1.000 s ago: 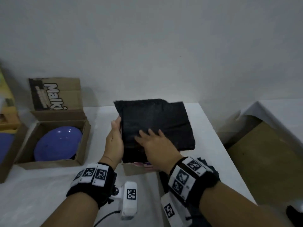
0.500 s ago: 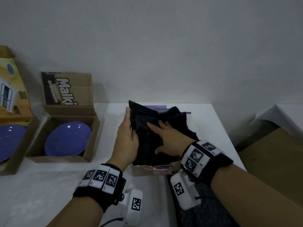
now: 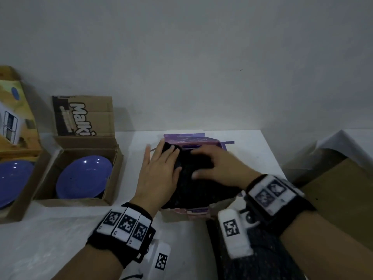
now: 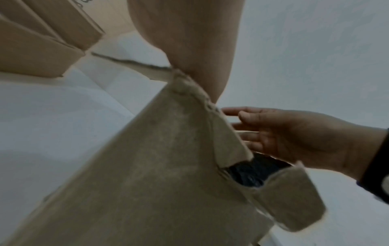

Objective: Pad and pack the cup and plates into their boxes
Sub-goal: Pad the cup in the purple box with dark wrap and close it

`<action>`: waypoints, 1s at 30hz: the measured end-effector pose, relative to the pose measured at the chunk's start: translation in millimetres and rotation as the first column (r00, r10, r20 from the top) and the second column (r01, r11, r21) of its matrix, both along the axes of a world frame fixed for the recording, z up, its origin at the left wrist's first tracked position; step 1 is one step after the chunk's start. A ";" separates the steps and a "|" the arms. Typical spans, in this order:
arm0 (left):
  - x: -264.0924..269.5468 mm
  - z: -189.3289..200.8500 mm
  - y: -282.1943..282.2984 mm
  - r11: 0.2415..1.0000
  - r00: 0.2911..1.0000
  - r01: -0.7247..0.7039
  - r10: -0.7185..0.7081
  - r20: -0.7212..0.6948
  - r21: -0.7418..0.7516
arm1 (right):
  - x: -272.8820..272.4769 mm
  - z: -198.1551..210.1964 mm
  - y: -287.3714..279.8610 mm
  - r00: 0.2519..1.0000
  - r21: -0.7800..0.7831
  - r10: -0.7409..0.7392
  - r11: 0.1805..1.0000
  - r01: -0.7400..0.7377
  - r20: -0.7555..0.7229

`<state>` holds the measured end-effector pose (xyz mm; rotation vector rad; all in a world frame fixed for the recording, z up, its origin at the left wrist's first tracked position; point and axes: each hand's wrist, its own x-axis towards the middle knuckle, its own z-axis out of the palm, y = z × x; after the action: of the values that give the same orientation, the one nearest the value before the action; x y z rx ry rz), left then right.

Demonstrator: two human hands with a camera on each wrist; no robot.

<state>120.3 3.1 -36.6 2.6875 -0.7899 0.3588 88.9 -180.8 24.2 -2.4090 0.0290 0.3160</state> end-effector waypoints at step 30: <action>-9.6 -0.2 -95.5 0.877 0.896 0.232 -0.025 -0.444 0.420 | -47.4 -26.1 -60.8 0.758 0.486 -0.537 0.583 0.651 -0.370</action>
<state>110.7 -92.4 -36.8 2.9429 -1.0098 -0.5132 41.6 -241.6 -1.9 -1.5978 0.7224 0.1818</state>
